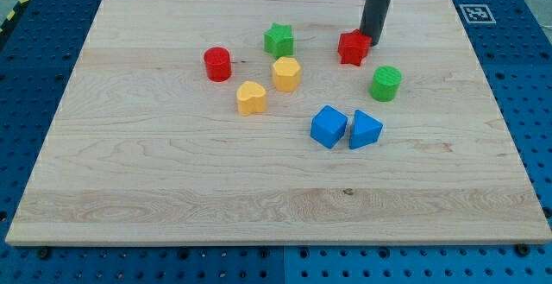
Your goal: Move the blue cube towards the bottom center
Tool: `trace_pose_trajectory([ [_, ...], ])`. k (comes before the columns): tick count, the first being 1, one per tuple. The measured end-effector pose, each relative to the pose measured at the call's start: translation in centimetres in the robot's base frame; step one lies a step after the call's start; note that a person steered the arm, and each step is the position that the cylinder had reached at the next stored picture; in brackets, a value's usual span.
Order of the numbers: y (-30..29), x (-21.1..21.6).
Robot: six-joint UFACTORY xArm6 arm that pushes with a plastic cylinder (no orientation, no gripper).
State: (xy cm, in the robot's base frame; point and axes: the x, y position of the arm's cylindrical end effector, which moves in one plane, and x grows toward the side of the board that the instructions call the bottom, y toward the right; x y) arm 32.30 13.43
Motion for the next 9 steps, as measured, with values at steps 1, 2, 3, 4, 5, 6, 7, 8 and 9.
trace_pose_trajectory([
  [1, -0.4, 0.7],
  [2, 0.7, -0.3],
  [3, 4.3, -0.7],
  [4, 6.1, 1.1],
  [5, 6.4, 5.4],
  [6, 6.4, 10.2],
  [7, 6.1, 11.9],
  [8, 6.1, 12.1],
  [9, 5.7, 12.5],
])
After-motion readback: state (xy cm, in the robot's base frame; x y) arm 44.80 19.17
